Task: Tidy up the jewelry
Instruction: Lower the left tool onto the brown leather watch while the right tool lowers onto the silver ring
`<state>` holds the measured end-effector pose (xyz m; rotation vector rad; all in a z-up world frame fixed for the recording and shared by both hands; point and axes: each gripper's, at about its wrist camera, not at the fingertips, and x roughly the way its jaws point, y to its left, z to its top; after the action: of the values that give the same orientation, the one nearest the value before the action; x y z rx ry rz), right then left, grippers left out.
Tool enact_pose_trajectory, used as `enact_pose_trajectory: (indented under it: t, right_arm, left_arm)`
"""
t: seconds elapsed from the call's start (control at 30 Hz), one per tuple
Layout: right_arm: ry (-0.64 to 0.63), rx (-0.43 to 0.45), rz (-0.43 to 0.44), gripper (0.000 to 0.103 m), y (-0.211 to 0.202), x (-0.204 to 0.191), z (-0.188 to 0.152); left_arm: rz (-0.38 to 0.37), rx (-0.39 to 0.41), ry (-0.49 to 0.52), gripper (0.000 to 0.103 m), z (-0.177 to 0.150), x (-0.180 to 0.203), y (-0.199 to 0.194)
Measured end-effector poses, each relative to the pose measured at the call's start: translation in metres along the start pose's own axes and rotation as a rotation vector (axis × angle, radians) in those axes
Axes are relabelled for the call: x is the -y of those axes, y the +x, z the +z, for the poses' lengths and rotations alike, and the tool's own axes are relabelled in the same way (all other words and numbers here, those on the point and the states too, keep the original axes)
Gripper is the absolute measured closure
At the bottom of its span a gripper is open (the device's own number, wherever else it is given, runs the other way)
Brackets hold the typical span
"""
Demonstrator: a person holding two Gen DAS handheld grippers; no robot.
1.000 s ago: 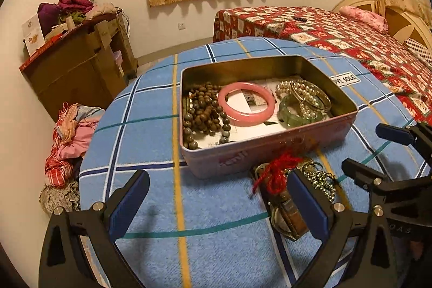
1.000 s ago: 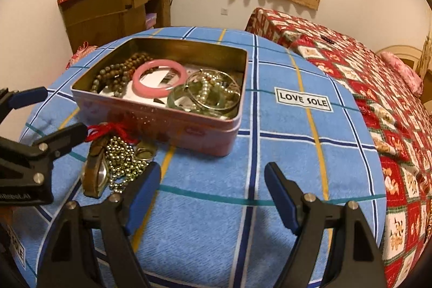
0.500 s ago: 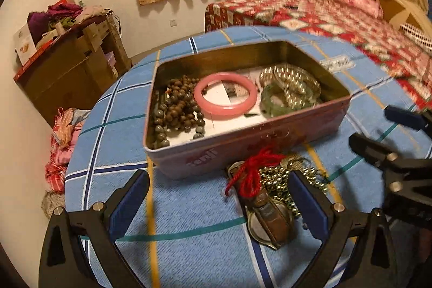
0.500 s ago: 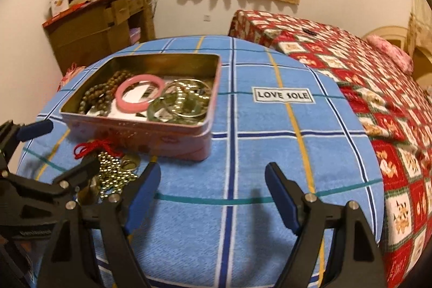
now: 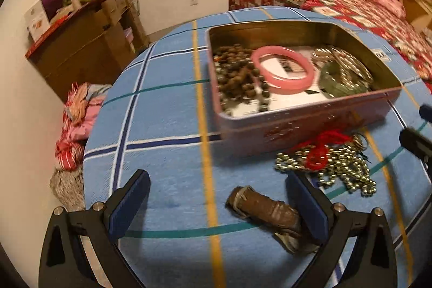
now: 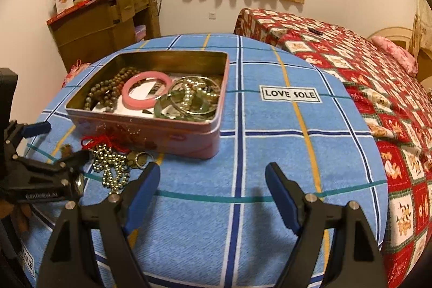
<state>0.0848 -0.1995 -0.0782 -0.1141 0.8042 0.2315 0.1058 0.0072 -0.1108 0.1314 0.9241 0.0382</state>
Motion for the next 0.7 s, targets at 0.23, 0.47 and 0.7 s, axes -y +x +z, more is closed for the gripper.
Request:
enact_pose_trajectory:
  t: [0.23,0.47,0.7]
  right_arm:
    - [-0.043,-0.044,0.088,0.047,0.006,-0.021,0.001]
    - [-0.059,-0.092,0.133,0.058,0.02,-0.038,0.005]
    - [-0.065,-0.135,0.148,0.058,0.031,-0.044,0.01]
  left_arm:
    - [-0.033,0.029,0.016,0.001,-0.007,0.001,-0.008]
    - [-0.159,0.036,0.017,0.038,-0.011,0.007,-0.012]
    - [-0.252,0.052,0.086,0.062,-0.013,0.029,-0.023]
